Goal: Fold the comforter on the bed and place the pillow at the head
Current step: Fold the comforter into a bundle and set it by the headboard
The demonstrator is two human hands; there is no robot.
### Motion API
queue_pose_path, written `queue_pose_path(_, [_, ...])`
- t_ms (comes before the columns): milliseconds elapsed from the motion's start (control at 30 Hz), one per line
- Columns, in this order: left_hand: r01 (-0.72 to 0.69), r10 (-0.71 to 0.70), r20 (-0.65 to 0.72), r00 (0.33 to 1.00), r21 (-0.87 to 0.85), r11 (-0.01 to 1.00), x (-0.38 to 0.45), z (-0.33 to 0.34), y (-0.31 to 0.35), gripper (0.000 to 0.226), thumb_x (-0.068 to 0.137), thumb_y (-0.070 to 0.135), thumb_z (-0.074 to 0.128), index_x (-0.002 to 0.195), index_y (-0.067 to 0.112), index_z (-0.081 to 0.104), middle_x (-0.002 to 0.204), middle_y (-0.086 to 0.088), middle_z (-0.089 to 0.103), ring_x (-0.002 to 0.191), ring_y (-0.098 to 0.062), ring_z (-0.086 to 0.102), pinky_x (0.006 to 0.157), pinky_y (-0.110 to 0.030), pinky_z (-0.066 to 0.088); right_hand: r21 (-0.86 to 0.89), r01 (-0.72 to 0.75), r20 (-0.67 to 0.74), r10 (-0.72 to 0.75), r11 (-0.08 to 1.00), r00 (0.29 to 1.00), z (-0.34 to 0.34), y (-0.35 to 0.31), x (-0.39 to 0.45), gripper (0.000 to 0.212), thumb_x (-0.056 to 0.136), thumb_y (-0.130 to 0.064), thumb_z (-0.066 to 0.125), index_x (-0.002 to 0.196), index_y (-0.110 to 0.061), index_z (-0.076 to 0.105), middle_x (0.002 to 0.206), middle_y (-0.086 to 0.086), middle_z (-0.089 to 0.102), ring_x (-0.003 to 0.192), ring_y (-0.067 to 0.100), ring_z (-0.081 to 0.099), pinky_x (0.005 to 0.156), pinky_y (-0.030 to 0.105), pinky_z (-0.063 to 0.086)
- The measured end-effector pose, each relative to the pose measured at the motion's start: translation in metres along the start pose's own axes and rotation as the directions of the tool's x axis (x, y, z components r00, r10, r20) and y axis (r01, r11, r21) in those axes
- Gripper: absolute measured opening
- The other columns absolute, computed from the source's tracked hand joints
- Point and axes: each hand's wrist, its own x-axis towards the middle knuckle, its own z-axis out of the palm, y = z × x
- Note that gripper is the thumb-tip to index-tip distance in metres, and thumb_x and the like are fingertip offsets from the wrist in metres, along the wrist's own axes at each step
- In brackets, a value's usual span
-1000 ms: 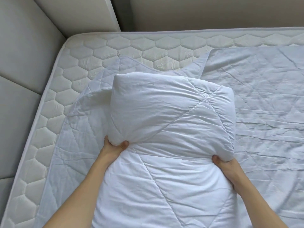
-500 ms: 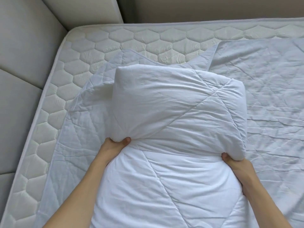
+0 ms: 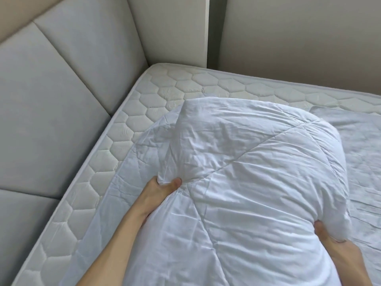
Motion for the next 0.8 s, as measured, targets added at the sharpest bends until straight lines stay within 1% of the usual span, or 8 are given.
queue_pose_path(100, [-0.055,0.055,-0.043,0.998,0.011,0.998,-0.006,-0.055,0.015,0.036,0.080,0.052,0.077,0.108,0.032,0.068,0.098,0.014,0.076,0.086,0.001,0.072,0.073,-0.017,0.056,0.103,0.031,0.041,-0.035,0.994,0.999,0.035,-0.024,-0.030,0.128,0.023,-0.081,0.065,0.108,0.014,0.062,0.112,0.034,0.061,0.093,0.032,0.052,0.083,0.040,0.041])
queue_pose_path(167, [-0.078,0.081,-0.073,0.994,0.039,0.996,-0.004,-0.097,0.027,0.051,0.071,0.065,0.079,0.108,0.032,0.069,0.102,0.011,0.077,0.091,-0.004,0.073,0.079,-0.025,0.056,0.167,0.052,0.127,-0.074,0.985,0.989,0.063,-0.036,-0.042,0.102,0.053,-0.069,0.085,0.109,0.012,0.062,0.105,0.027,0.062,0.088,0.033,0.056,0.079,0.039,0.041])
queue_pose_path(267, [-0.095,0.108,-0.124,0.986,0.111,0.989,0.001,-0.158,0.045,0.029,0.084,0.056,0.071,0.098,0.032,0.066,0.094,0.014,0.071,0.081,-0.003,0.069,0.068,-0.019,0.049,0.213,0.083,0.195,-0.126,0.973,0.973,0.112,-0.059,-0.058,0.062,0.083,-0.049,0.072,0.109,0.007,0.061,0.089,0.019,0.064,0.075,0.028,0.057,0.062,0.036,0.041])
queue_pose_path(467, [-0.037,0.074,-0.220,0.973,0.167,0.985,0.017,-0.276,0.046,0.046,0.077,0.070,0.066,0.103,0.033,0.061,0.105,0.007,0.069,0.099,-0.016,0.066,0.094,-0.038,0.051,0.376,0.163,0.271,-0.277,0.912,0.922,0.214,-0.111,-0.094,0.042,0.084,-0.044,0.076,0.094,-0.004,0.068,0.087,0.009,0.071,0.079,0.023,0.067,0.060,0.030,0.047])
queue_pose_path(567, [-0.038,0.071,-0.242,0.968,0.139,0.990,0.028,-0.318,0.034,0.055,0.071,0.078,0.066,0.101,0.032,0.061,0.098,0.011,0.067,0.096,-0.013,0.066,0.080,-0.031,0.051,0.400,0.197,0.302,-0.332,0.895,0.894,0.262,-0.121,-0.104,0.038,0.083,-0.045,0.077,0.093,-0.008,0.071,0.081,0.006,0.076,0.076,0.020,0.072,0.061,0.030,0.050])
queue_pose_path(633, [-0.021,0.060,-0.266,0.962,0.147,0.989,0.041,-0.338,0.023,0.057,0.077,0.076,0.062,0.112,0.030,0.059,0.098,0.012,0.066,0.092,-0.011,0.065,0.074,-0.027,0.049,0.396,0.219,0.327,-0.359,0.892,0.874,0.294,-0.116,-0.103,0.036,0.084,-0.044,0.077,0.088,-0.008,0.073,0.070,0.000,0.077,0.066,0.013,0.074,0.060,0.028,0.051])
queue_pose_path(700, [0.022,0.048,-0.322,0.945,0.211,0.977,0.059,-0.353,0.004,0.068,0.078,0.080,0.057,0.121,0.027,0.059,0.110,0.007,0.068,0.099,-0.015,0.066,0.086,-0.034,0.052,0.354,0.259,0.340,-0.382,0.899,0.859,0.320,-0.108,-0.097,0.043,0.083,-0.048,0.076,0.077,-0.007,0.070,0.062,-0.002,0.072,0.059,0.016,0.069,0.059,0.028,0.049])
queue_pose_path(800, [0.114,0.029,-0.370,0.929,0.358,0.927,0.083,-0.344,-0.031,0.076,0.086,0.076,0.050,0.132,0.015,0.052,0.133,-0.006,0.061,0.115,-0.027,0.060,0.100,-0.042,0.047,0.239,0.323,0.305,-0.387,0.916,0.870,0.333,-0.097,-0.079,0.043,0.085,-0.053,0.072,0.078,-0.010,0.069,0.071,0.001,0.072,0.070,0.022,0.067,0.061,0.032,0.048])
